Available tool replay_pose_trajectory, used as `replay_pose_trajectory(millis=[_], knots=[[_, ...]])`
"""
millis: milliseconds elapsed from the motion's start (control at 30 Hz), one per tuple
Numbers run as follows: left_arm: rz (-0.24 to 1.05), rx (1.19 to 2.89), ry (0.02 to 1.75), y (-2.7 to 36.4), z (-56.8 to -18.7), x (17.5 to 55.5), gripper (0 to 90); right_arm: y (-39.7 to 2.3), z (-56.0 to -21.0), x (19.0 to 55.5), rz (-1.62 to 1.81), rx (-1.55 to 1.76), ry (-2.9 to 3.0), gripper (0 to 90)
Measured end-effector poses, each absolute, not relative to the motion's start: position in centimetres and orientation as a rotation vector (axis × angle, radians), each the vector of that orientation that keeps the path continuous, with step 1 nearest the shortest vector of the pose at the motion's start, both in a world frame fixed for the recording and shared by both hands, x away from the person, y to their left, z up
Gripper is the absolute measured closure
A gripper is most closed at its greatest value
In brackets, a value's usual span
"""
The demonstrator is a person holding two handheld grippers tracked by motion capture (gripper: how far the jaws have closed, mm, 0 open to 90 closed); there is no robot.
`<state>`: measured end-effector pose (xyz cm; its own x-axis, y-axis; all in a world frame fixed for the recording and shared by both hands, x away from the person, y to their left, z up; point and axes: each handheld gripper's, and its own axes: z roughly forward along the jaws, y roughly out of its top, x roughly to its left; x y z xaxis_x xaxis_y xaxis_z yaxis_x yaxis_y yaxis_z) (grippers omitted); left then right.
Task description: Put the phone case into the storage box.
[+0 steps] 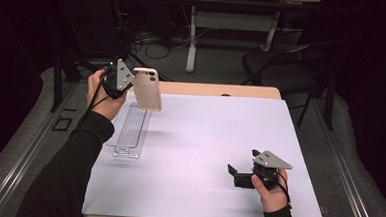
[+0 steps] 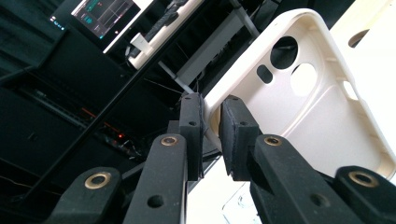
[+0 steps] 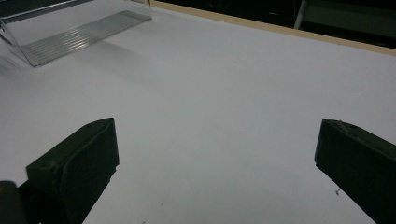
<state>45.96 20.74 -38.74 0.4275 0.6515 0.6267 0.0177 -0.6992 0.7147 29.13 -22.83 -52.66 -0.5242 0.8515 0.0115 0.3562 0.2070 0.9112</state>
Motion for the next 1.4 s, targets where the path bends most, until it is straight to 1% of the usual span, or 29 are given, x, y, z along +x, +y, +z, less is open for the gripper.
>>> replay_pose_trajectory(millis=[367, 733, 1400], knots=[[1.321, 2.032, 0.564, 22.1, -39.3, 47.2, 80.0, -22.9, -52.8, 28.8, 1.271, 1.132, 1.97, 0.0], [1.336, 2.016, 0.549, 22.7, -38.8, 48.3, 80.0, -23.3, -52.8, 28.3, 1.235, 1.127, 1.959, 0.0], [1.349, 2.012, 0.567, 23.7, -40.3, 50.3, 80.0, -23.8, -53.1, 27.5, 1.215, 1.133, 1.942, 0.0]])
